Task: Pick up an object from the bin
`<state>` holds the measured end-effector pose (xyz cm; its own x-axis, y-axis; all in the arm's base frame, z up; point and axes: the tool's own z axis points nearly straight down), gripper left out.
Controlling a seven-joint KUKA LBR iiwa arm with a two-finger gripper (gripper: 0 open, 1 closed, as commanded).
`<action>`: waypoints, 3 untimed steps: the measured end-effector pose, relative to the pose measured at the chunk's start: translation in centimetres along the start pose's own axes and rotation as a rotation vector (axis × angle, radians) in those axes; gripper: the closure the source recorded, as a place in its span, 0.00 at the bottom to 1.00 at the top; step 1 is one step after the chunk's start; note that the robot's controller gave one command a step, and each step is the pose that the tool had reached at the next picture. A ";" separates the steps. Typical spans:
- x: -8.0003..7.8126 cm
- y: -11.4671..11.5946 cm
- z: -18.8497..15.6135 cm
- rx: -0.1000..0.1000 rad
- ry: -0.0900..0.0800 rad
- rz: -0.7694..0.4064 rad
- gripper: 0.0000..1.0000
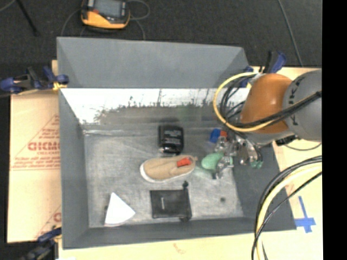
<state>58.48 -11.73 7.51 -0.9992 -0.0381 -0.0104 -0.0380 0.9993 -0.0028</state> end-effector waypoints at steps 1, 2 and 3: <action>-0.2 -0.3 -5.2 -0.002 0.012 -0.010 1.00; -0.5 -1.4 -12.0 -0.002 0.009 -0.012 1.00; -0.5 -1.4 -13.4 0.000 0.004 -0.009 1.00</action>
Offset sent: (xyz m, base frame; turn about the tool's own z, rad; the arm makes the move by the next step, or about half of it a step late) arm 0.0047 -0.0154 0.1331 -0.0150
